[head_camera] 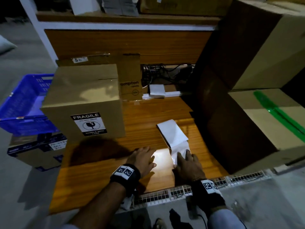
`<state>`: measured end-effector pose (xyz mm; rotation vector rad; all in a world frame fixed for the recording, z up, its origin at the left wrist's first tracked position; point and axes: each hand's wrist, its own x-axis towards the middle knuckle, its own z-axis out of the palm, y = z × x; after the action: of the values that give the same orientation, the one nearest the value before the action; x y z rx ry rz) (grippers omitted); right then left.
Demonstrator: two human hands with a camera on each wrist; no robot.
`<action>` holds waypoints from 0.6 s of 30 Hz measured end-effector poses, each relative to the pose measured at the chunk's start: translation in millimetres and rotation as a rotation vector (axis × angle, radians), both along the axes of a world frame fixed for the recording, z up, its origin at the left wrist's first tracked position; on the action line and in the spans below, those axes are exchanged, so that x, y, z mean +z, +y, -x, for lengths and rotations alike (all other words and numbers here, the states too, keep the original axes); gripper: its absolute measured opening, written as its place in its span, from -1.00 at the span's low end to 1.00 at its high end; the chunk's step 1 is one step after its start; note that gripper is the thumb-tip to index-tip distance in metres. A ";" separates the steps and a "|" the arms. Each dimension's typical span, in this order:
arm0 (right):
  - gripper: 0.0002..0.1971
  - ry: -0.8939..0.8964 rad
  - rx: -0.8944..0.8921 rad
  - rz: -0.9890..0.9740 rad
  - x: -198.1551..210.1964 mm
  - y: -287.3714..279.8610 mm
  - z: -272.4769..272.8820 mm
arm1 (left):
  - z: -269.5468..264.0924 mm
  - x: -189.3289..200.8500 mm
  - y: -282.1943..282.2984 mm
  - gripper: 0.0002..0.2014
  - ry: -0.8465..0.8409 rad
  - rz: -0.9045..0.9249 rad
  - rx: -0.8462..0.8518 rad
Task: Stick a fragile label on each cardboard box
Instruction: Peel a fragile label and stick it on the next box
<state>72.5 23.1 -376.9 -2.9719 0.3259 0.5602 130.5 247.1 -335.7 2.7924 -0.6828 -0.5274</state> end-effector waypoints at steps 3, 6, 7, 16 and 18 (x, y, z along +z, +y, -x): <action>-0.27 -0.084 0.027 -0.024 9.2 -16.3 7.3 | 2.6 -12.3 -16.9 -0.17 0.068 -0.141 0.037; -0.37 -0.186 0.007 -0.085 24.1 -35.5 17.4 | 10.0 -21.4 -30.1 -0.15 0.098 -0.214 0.068; -0.38 -0.224 -0.012 -0.118 29.3 -41.4 19.9 | 12.5 -22.9 -33.0 -0.15 0.105 -0.220 0.078; -0.61 -0.636 -0.137 -0.358 102.1 -80.1 55.6 | 9.3 -13.1 -44.8 -0.42 0.131 -0.141 0.156; -0.65 -0.720 -0.188 -0.374 120.7 -87.7 71.5 | 12.3 -8.2 -51.2 -0.37 0.153 -0.038 0.210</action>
<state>1.1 -64.6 -256.2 -2.5182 0.3656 -0.4252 118.3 195.9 -343.9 2.7780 -0.3460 -0.7080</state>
